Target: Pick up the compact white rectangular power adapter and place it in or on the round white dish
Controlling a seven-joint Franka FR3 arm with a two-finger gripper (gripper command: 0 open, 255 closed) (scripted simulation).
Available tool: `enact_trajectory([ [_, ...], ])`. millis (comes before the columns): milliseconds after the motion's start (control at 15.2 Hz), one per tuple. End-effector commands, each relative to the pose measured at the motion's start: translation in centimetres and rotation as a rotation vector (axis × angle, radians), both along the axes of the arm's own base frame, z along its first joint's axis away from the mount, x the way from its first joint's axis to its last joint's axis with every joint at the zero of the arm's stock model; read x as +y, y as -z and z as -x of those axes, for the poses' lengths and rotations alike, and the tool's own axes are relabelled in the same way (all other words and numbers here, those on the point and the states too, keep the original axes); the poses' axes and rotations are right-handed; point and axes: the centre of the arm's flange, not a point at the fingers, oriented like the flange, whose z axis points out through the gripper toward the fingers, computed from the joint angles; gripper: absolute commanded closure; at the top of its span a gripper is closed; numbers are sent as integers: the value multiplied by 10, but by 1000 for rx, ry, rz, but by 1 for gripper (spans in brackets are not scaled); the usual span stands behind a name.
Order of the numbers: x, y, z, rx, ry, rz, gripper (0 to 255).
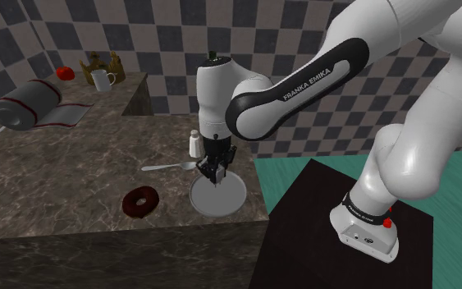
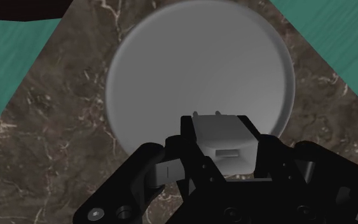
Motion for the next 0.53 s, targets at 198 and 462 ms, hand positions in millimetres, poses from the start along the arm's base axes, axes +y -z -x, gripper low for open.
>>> enact_trajectory([
  [198, 0, 0, 0, 0, 0, 0, 0],
  [462, 0, 0, 0, 0, 0, 0, 0],
])
